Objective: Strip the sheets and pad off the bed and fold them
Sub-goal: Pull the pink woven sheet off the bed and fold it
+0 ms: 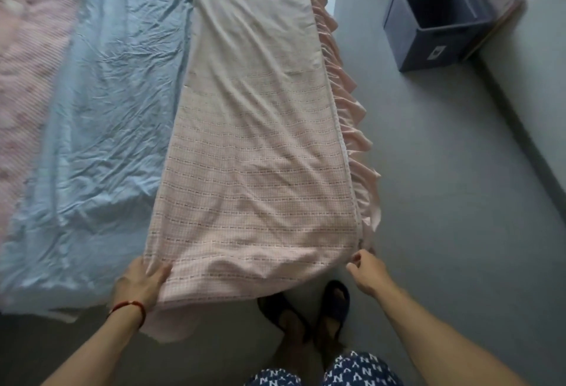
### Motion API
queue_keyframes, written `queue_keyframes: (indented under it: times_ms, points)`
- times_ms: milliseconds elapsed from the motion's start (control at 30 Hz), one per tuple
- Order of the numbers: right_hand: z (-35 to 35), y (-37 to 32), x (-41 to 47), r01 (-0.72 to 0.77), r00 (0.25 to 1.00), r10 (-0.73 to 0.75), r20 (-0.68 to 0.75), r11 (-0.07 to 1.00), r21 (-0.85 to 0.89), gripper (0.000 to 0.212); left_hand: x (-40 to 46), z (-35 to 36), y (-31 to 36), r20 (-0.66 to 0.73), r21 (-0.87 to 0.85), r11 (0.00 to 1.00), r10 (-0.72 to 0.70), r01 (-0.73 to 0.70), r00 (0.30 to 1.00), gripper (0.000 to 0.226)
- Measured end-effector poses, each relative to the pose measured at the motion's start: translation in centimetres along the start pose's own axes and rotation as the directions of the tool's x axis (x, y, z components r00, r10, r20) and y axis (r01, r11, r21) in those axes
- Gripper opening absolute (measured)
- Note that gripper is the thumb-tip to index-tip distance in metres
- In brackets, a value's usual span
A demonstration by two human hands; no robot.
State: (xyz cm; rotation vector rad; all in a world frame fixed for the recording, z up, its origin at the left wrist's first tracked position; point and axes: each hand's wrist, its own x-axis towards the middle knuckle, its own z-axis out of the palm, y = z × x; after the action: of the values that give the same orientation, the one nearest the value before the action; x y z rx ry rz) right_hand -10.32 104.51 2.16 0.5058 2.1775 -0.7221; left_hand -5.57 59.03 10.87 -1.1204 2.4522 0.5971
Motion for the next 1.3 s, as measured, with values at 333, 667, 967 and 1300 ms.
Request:
queue_keyframes:
  times_ms: [333,667,967,1300]
  points:
    - [3.7,3.2,6.4,-0.12,0.993,0.114,0.039,0.906,0.406,0.078,1.2,3.8,-4.7,-0.009,0.05,0.995,-0.089,0.089,0.996,0.05]
    - [7.4,2.6,7.6,-0.203,0.956,0.29,-0.043,0.761,0.617,0.103,2.2,5.6,-6.0,0.003,-0.025,0.999,-0.032,0.032,0.999,0.039]
    - [8.1,1.0,5.6,0.027,0.927,0.179,-0.33,0.845,0.535,0.069,1.6,6.0,-5.2,0.041,-0.072,0.997,-0.02,0.023,0.999,0.027]
    - [8.0,0.3,6.2,0.009,0.906,0.206,-0.369,0.863,0.506,0.031,1.1,7.2,-5.0,0.038,-0.131,0.991,-0.036,0.04,0.999,0.031]
